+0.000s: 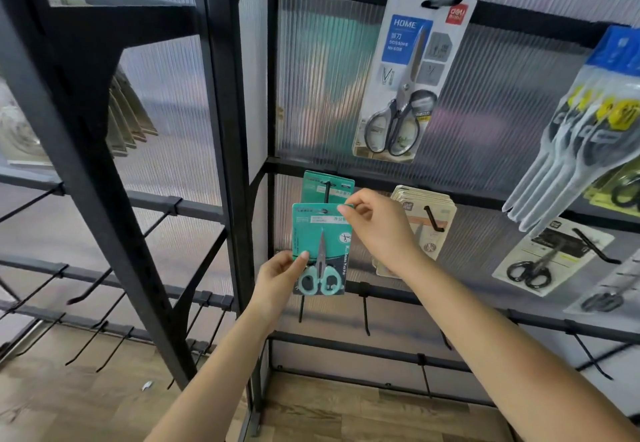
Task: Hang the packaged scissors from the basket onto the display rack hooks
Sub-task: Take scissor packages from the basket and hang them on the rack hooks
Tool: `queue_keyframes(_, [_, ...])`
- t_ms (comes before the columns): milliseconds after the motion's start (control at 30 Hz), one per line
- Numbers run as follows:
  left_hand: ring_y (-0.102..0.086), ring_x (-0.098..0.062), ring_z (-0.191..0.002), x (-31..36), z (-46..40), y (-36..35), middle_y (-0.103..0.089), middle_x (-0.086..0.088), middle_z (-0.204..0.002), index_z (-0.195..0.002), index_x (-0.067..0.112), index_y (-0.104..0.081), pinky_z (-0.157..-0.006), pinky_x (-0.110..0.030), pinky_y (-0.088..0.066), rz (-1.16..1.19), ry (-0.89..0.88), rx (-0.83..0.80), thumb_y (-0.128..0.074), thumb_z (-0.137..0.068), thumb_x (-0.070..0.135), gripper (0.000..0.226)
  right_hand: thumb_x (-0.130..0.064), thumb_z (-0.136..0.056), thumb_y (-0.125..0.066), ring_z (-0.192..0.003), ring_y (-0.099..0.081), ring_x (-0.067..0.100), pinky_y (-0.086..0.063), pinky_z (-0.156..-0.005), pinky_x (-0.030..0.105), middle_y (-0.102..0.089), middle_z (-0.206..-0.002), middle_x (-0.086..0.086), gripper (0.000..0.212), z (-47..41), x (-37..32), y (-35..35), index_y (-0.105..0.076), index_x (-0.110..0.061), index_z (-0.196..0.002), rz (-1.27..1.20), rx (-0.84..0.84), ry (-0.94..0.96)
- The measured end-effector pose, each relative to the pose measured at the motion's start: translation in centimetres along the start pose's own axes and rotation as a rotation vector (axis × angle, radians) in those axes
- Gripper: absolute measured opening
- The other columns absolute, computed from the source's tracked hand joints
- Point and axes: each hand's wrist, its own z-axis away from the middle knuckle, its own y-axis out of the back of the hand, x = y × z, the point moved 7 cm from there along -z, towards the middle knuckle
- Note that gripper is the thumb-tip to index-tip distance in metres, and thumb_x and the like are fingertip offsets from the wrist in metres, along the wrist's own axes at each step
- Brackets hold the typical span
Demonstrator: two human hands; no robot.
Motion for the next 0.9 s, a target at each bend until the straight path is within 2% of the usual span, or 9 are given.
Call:
queue_keyframes(133, [-0.071, -0.019, -0.083, -0.6, -0.3, -0.1, -0.073, -0.006, -0.091, -0.094, 0.010, -0.063, -0.067, -0.025, -0.056, 0.033, -0.004, -0.016, -0.055, -0.091, 0.024, 0.016, -0.026, -0.094, -0.055, -0.069, -0.053, -0.006, -0.050, -0.058, 0.019, -0.060, -0.086, -0.008, 0.014, 1.0, -0.6, -0.1, -0.058, -0.013, -0.092, 0.026, -0.039, 0.048])
queue_keyframes(267, [-0.071, -0.017, -0.081, -0.2, -0.4, -0.1, -0.073, -0.005, -0.090, -0.095, 0.008, -0.063, -0.063, -0.023, -0.054, 0.035, -0.035, -0.003, -0.056, -0.091, 0.022, 0.017, -0.024, -0.093, -0.056, -0.069, -0.053, -0.006, -0.046, -0.057, 0.014, -0.064, -0.089, -0.003, 0.013, 0.6, -0.3, 0.1, -0.060, -0.011, -0.091, -0.048, 0.000, 0.027])
queue_keyframes(400, [-0.071, -0.014, -0.080, 0.0, -0.4, 0.0, -0.073, -0.002, -0.089, -0.096, 0.010, -0.062, -0.065, -0.024, -0.056, 0.006, -0.041, -0.006, -0.056, -0.091, 0.023, 0.015, -0.037, -0.089, -0.060, -0.079, -0.061, 0.004, -0.052, -0.058, 0.023, -0.062, -0.093, -0.009, 0.018, 0.2, -0.5, -1.0, -0.053, -0.023, -0.080, -0.074, -0.114, 0.002])
queue_keyframes(533, [-0.071, -0.016, -0.080, 0.2, -0.4, 0.0, -0.073, -0.002, -0.089, -0.094, 0.011, -0.062, -0.068, -0.027, -0.057, 0.027, -0.036, -0.009, -0.056, -0.091, 0.024, 0.015, -0.034, -0.092, -0.057, -0.077, -0.057, 0.001, -0.044, -0.053, 0.020, -0.064, -0.095, -0.006, 0.020, -0.7, -0.9, -1.4, -0.058, -0.017, -0.082, -0.070, -0.114, 0.004])
queue_keyframes(633, [-0.071, -0.015, -0.080, 0.5, -0.5, 0.1, -0.072, -0.003, -0.090, -0.094, 0.010, -0.062, -0.067, -0.027, -0.057, 0.024, -0.032, 0.000, -0.056, -0.091, 0.024, 0.015, -0.031, -0.093, -0.056, -0.077, -0.059, 0.001, -0.044, -0.051, 0.020, -0.062, -0.093, -0.011, 0.018, -1.1, -0.3, -1.7, -0.058, -0.016, -0.083, -0.184, -0.129, -0.087])
queue_keyframes(733, [-0.071, -0.012, -0.076, 0.6, -0.9, 0.1, -0.072, -0.002, -0.089, -0.093, 0.012, -0.061, -0.064, -0.025, -0.056, -0.003, -0.008, -0.001, -0.056, -0.092, 0.025, 0.014, -0.032, -0.095, -0.053, -0.073, -0.060, 0.003, -0.041, -0.050, 0.018, -0.061, -0.089, -0.009, 0.021, -1.7, 0.6, -2.1, -0.059, -0.014, -0.085, -0.166, -0.134, -0.142])
queue_keyframes(833, [-0.070, -0.009, -0.070, 0.6, -1.9, 0.1, -0.071, -0.001, -0.087, -0.094, 0.011, -0.060, -0.055, -0.018, -0.053, -0.041, 0.008, 0.029, -0.055, -0.094, 0.026, 0.016, -0.028, -0.098, -0.048, -0.072, -0.056, 0.002, -0.037, -0.049, 0.010, -0.061, -0.094, -0.004, 0.020, -2.5, 1.0, -2.3, -0.060, -0.012, -0.098, -0.116, -0.139, -0.139])
queue_keyframes(900, [-0.070, -0.010, -0.073, 0.8, -2.8, 0.2, -0.070, -0.003, -0.090, -0.094, 0.011, -0.058, -0.056, -0.019, -0.053, -0.056, 0.016, 0.061, -0.054, -0.094, 0.027, 0.016, -0.021, -0.098, -0.047, -0.072, -0.050, 0.000, -0.037, -0.047, 0.004, -0.060, -0.102, 0.000, 0.022, -3.1, 1.0, -2.0, -0.060, -0.007, -0.110, -0.057, -0.116, -0.106])
